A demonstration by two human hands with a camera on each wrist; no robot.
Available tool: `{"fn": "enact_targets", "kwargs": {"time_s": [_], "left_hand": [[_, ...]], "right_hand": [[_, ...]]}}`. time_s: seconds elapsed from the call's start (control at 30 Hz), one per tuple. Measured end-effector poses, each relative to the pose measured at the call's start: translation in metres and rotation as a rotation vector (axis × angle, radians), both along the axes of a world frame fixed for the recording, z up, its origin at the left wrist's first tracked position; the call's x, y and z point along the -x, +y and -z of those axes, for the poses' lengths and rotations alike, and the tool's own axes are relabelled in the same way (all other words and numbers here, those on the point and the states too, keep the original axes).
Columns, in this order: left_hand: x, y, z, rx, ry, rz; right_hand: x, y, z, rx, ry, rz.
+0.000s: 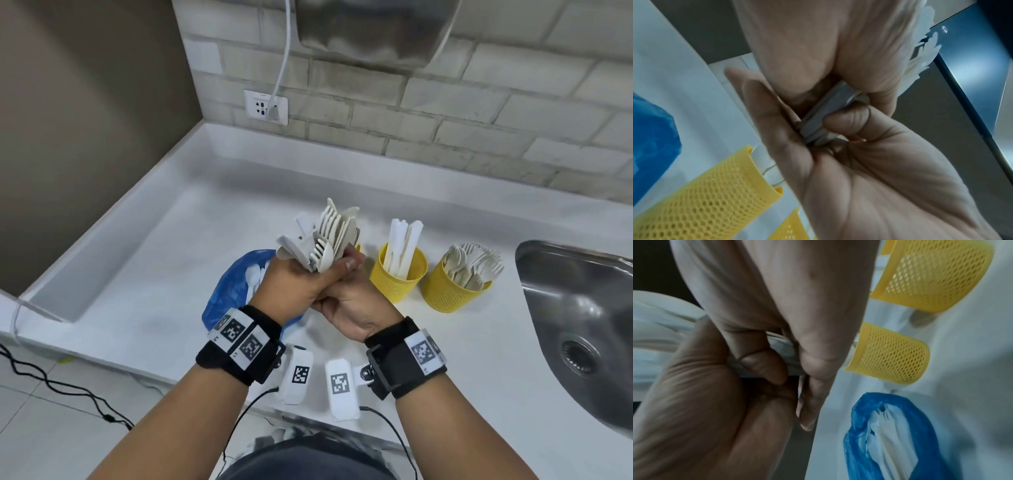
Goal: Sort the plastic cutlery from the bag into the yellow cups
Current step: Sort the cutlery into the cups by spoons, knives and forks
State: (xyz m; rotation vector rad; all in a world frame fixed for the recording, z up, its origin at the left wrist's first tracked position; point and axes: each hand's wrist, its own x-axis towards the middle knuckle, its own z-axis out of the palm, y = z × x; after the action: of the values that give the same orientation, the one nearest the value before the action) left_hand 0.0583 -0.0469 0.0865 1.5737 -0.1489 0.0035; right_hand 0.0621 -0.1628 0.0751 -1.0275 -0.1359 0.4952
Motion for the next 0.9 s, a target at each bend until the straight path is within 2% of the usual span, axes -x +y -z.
{"fn": "enact_targets", "kwargs": {"time_s": [0.13, 0.27, 0.4, 0.57, 0.73, 0.9], "left_hand": [[-0.002, -0.012, -0.004, 0.079, 0.014, 0.077], [-0.006, -0.021, -0.010, 0.170, 0.091, 0.179], [-0.008, -0.037, -0.015, 0.232, 0.115, 0.252], [-0.008, -0.061, -0.018, 0.161, 0.152, 0.320], [-0.005, -0.080, -0.026, 0.115, 0.161, 0.411], [-0.003, -0.090, -0.029, 0.024, 0.124, 0.391]], "right_hand": [[0.005, -0.022, 0.000, 0.172, -0.021, 0.020], [0.001, -0.059, -0.007, 0.407, -0.130, 0.107], [-0.001, -0.102, -0.035, 0.466, -0.242, 0.226], [0.003, -0.138, -0.074, 0.509, -0.417, 0.352], [0.013, -0.146, -0.096, 0.490, -0.598, 0.492], [0.015, -0.160, -0.096, 0.730, -0.809, 0.502]]}}
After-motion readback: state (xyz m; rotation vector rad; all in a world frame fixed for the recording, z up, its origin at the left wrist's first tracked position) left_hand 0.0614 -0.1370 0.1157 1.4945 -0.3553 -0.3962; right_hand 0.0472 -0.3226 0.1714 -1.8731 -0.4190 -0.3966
